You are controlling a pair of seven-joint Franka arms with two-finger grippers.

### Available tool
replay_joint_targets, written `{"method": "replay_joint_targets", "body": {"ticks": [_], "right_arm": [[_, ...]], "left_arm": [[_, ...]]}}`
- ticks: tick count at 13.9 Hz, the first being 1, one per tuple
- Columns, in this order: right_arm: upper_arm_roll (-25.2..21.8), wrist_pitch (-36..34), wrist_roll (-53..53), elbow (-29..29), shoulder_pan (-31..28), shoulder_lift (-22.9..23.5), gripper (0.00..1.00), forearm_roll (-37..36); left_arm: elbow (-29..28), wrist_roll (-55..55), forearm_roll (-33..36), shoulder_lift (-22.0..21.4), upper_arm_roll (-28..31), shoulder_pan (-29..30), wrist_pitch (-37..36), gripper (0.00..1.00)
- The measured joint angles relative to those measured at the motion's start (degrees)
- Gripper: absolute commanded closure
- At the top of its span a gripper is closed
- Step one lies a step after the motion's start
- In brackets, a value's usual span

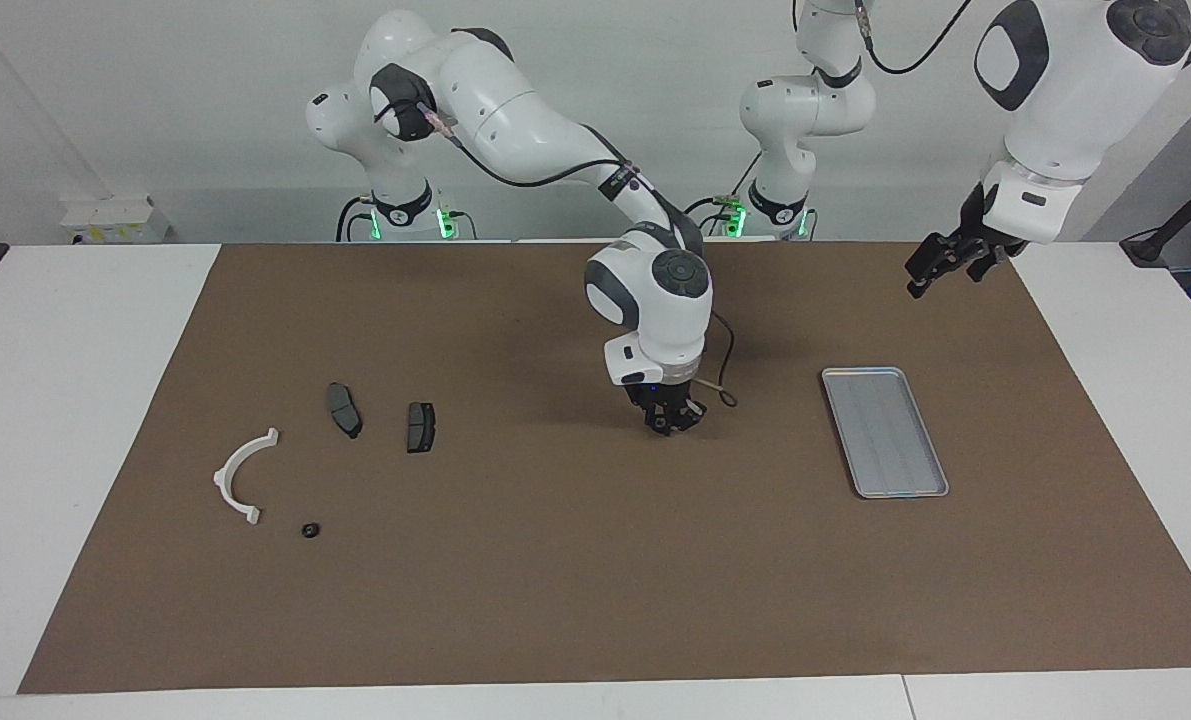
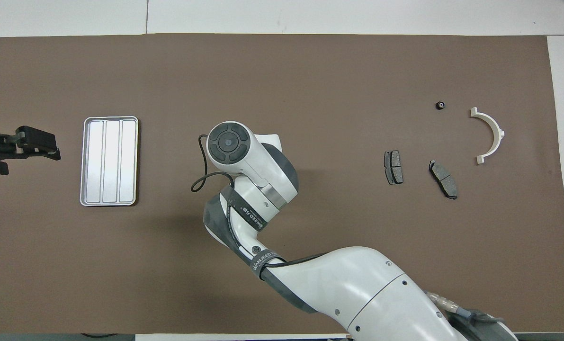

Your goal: Pick bearing gear from pile to tray

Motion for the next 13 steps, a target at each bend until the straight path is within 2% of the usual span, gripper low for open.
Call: {"method": "replay_joint_targets", "body": {"ticks": [4,7,10,13], "right_arm": [[-0.5,-4.9,0.0,0.8,-0.1,0.0,0.0,-0.5],[-1.0,-12.4,-2.6,5.1,-1.9,-1.2,0.0,-0.9],[-0.9,-18.8,-15.0,8.0,-7.4,-5.9,0.0,-0.9],[-0.9,-24.4,-34.6,8.2,-14.8,-11.9,0.0,-0.9]], "left_arm": [[0.0,0.0,0.0,0.0,0.0,0.0,0.0,0.0],[0.0,0.0,0.0,0.0,0.0,0.0,0.0,0.0],[0.0,0.0,0.0,0.0,0.0,0.0,0.0,0.0],[0.0,0.0,0.0,0.0,0.0,0.0,0.0,0.0]]}}
